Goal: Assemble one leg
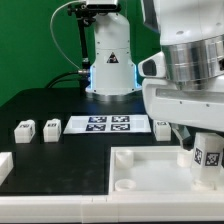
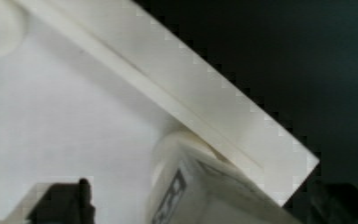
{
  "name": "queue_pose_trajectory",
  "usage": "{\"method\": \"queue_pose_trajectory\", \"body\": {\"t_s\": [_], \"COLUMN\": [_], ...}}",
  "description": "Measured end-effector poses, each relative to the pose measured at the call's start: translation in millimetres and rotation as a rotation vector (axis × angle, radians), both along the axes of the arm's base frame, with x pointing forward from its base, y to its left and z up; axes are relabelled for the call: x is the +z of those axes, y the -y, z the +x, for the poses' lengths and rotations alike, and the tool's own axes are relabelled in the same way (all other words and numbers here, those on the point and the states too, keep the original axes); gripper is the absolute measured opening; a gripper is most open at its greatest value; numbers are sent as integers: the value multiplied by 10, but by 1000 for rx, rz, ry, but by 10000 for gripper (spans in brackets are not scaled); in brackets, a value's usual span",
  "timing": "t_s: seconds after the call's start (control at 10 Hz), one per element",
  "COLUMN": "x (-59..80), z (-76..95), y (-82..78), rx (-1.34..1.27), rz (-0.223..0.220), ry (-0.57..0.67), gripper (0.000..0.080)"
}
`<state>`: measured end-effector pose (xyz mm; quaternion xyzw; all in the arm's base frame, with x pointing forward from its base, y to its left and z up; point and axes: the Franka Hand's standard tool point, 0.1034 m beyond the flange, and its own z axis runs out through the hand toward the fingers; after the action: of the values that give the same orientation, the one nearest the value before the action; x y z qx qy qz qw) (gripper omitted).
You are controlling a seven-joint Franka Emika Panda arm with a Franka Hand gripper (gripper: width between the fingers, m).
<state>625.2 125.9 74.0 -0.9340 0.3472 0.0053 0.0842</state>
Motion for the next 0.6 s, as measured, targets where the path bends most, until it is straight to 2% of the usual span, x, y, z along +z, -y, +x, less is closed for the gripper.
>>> {"method": "queue_pose_trajectory", "body": {"t_s": [0.1,0.3,0.4,0.6], "x": [-13,-12,-1,-5], "z": [-4,-3,12,23], "y": [4,7,17,24], "rx": [114,345,563,645], "rz": [-6,-20,-67,-76], "ry": [17,54,88,106], "gripper": [641,648,649,621]}}
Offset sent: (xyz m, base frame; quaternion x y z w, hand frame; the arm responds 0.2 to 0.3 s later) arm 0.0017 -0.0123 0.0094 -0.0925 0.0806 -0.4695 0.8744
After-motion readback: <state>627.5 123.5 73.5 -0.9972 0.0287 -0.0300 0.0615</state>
